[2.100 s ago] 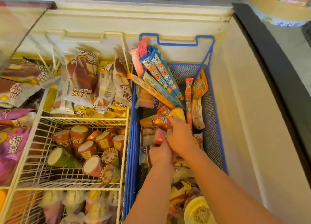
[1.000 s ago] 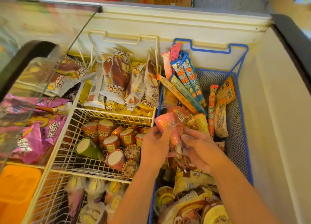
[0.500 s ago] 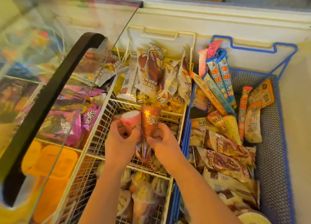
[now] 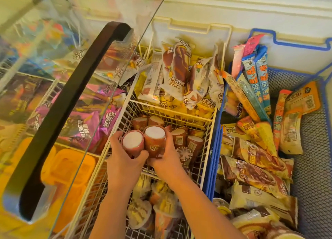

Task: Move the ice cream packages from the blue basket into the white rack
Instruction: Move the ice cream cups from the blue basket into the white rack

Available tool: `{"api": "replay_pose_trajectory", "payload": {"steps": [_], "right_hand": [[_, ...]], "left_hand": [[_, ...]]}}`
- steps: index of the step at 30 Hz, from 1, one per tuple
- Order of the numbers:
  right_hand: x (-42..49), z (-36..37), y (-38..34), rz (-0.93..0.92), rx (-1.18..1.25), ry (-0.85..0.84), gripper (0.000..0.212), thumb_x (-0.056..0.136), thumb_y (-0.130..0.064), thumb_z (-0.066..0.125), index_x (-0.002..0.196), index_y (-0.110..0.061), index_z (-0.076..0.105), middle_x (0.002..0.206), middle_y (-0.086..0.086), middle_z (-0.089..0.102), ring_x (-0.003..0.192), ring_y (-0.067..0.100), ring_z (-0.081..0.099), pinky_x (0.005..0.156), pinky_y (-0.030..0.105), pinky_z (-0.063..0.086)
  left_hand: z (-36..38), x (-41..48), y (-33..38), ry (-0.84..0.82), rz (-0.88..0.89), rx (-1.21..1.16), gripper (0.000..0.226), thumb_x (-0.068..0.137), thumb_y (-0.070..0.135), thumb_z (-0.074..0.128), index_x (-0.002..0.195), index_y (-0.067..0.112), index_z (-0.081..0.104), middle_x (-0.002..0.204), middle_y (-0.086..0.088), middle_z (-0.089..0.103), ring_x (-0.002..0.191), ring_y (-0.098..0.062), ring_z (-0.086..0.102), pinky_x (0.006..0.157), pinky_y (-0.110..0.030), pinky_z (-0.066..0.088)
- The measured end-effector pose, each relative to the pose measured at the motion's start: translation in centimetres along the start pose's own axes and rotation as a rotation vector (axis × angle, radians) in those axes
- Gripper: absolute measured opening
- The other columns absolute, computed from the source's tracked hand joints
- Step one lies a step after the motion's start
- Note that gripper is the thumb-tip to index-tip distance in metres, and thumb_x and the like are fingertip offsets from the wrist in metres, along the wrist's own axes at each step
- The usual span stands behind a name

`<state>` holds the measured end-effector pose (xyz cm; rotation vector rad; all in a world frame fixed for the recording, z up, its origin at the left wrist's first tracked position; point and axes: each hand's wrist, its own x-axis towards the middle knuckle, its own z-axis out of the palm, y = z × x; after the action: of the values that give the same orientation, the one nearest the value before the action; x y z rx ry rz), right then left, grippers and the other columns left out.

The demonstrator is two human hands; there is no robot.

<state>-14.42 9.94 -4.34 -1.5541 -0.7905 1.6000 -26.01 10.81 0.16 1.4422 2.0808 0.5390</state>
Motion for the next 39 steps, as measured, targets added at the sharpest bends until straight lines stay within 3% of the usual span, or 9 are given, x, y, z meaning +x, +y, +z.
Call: {"api": "replay_pose_trajectory", "payload": {"steps": [3,8,12,15,20,23,31,35,39], "right_hand": [[0.3,0.4,0.0,-0.006,-0.039,0.003,0.099,0.072,0.001,0.073,0.096,-0.082,0.023,0.103,-0.03,0.05,0.103,0.001,0.054,0.085,0.016,0.043],[-0.1,0.1,-0.1,-0.018,-0.083,0.001,0.079,0.072,0.002,0.069,0.13,-0.037,0.033,0.118,-0.008,0.054,0.116,0.014,0.053,0.094,0.031,0.049],[-0.2,-0.2,-0.2,-0.043,-0.19,-0.01,0.079,0.072,-0.003,0.069,0.134,-0.036,0.031,0.118,-0.009,0.053,0.109,0.017,0.053,0.082,0.028,0.049],[-0.3,0.0,0.0,-0.073,-0.297,-0.002,0.082,0.077,-0.011,0.069,0.144,-0.029,0.025,0.136,0.003,0.048,0.123,0.022,0.048,0.1,0.035,0.045],[-0.6,0.3,0.9,-0.116,-0.468,0.051,0.088,0.085,-0.023,0.066,0.153,-0.023,0.01,0.129,0.004,0.034,0.118,0.017,0.043,0.091,0.017,0.034],[-0.6,0.3,1.2,-0.145,-0.532,0.068,0.083,0.088,-0.026,0.064,0.153,-0.022,0.012,0.131,0.004,0.037,0.117,0.016,0.043,0.089,0.017,0.033],[-0.9,1.1,1.7,-0.322,-0.666,0.2,0.038,0.085,-0.022,0.068,0.121,-0.012,0.059,0.13,0.007,0.044,0.111,0.022,0.052,0.085,0.019,0.043],[-0.8,1.5,2.0,-0.307,-0.732,0.133,0.023,0.09,-0.018,0.06,0.111,-0.008,0.064,0.131,0.009,0.044,0.107,0.029,0.055,0.083,0.04,0.054],[-0.6,1.5,2.1,-0.27,-0.734,0.135,0.022,0.09,-0.011,0.053,0.109,-0.007,0.061,0.122,0.007,0.045,0.097,0.027,0.054,0.081,0.043,0.053]], "left_hand": [[0.2,0.4,-0.1,-0.129,0.002,0.137,0.068,0.069,0.033,0.077,0.125,0.036,0.038,0.103,0.0,0.063,0.091,-0.028,0.061,0.072,-0.041,0.052],[0.4,1.5,-0.2,-0.256,-0.069,0.3,0.067,0.07,0.038,0.073,0.128,0.028,0.04,0.109,-0.009,0.066,0.104,-0.037,0.058,0.082,-0.047,0.051],[0.4,2.5,0.1,-0.317,-0.101,0.349,0.064,0.07,0.038,0.072,0.124,0.024,0.042,0.098,-0.002,0.059,0.098,-0.035,0.061,0.083,-0.046,0.051],[0.4,3.1,0.2,-0.325,-0.129,0.318,0.061,0.069,0.036,0.075,0.12,0.019,0.045,0.1,-0.007,0.061,0.096,-0.036,0.061,0.077,-0.043,0.052],[0.5,2.6,-0.1,-0.283,-0.088,0.268,0.062,0.068,0.027,0.076,0.122,0.023,0.045,0.094,-0.002,0.057,0.094,-0.036,0.061,0.073,-0.04,0.051],[0.5,1.9,-0.3,-0.261,-0.04,0.231,0.064,0.066,0.02,0.076,0.121,0.028,0.045,0.095,0.0,0.057,0.096,-0.036,0.062,0.074,-0.042,0.053],[0.6,2.3,-0.7,-0.232,-0.027,0.178,0.064,0.065,0.01,0.076,0.12,0.025,0.047,0.113,-0.007,0.065,0.101,-0.032,0.06,0.071,-0.038,0.048],[1.0,3.2,-0.4,-0.206,0.01,0.23,0.073,0.07,0.006,0.075,0.135,0.015,0.044,0.134,-0.013,0.055,0.118,-0.036,0.054,0.088,-0.048,0.049],[1.2,3.7,-0.1,-0.272,0.045,0.372,0.083,0.073,0.0,0.071,0.147,0.01,0.035,0.151,-0.013,0.039,0.134,-0.034,0.041,0.101,-0.047,0.043]]}}
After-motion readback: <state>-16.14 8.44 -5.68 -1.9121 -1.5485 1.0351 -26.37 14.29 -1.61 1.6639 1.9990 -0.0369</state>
